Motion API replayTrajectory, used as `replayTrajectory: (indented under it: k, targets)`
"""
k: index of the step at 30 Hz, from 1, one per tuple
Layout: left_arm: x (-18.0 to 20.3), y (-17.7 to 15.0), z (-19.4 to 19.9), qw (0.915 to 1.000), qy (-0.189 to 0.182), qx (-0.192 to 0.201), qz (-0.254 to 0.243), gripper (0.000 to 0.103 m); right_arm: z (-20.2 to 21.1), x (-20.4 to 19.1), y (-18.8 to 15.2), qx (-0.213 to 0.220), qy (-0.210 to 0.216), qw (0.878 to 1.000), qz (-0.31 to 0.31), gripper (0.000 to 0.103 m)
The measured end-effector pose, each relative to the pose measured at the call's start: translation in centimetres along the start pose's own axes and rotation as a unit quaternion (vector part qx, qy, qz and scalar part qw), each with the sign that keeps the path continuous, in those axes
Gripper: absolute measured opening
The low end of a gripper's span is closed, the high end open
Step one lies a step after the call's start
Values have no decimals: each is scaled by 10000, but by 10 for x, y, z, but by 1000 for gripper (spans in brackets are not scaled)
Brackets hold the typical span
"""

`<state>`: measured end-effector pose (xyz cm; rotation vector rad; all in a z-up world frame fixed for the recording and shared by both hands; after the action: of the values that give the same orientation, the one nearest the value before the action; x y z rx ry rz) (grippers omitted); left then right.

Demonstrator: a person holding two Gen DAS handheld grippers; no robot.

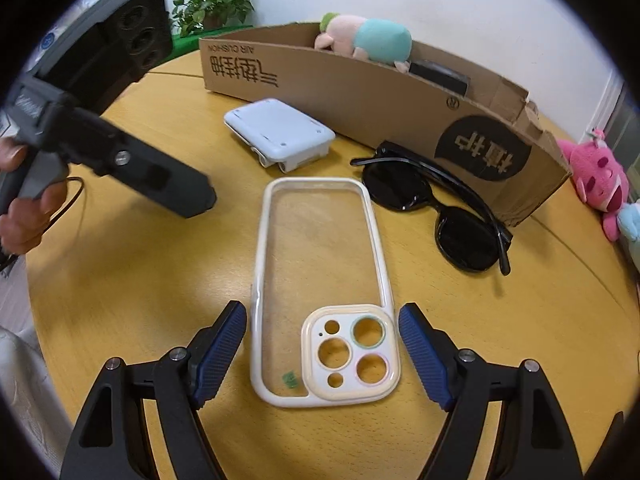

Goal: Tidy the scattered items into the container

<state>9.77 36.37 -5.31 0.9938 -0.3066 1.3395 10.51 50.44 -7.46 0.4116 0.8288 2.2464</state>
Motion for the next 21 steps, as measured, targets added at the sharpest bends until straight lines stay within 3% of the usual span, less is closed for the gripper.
replayTrajectory:
  k: [8, 10, 14, 18, 21]
  targets:
    - [7, -1, -19, 10000, 69, -19, 47, 66, 2, -15, -4, 61, 263, 9987, -421, 77]
    - [5, 0, -18, 9998, 204, 84, 31, 61, 2, -17, -2, 70, 233, 9978, -618, 77]
    - [-4, -4, -15, 9991, 390, 118, 91, 31, 6, -22, 2, 229, 392, 9935, -1042, 77]
    - [-4, -9, -8, 9993, 341, 143, 85, 29, 10, -37, 8, 338, 303, 9951, -883, 77]
    - [-10, -11, -5, 9993, 228, 129, 265, 29, 7, -39, 7, 317, 406, 9925, -1108, 77]
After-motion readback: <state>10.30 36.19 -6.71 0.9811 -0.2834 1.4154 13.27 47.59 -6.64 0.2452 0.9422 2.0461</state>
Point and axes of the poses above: each gripper's, at about its wrist camera, not at the fingertips, and z roughly against the way its jaws point, x to its right, y to its top, the point moved 9 cm from there along -z, roughly the way its jaws point, and after that the axes turned 9 degrees about x, right-handed, at the moved point
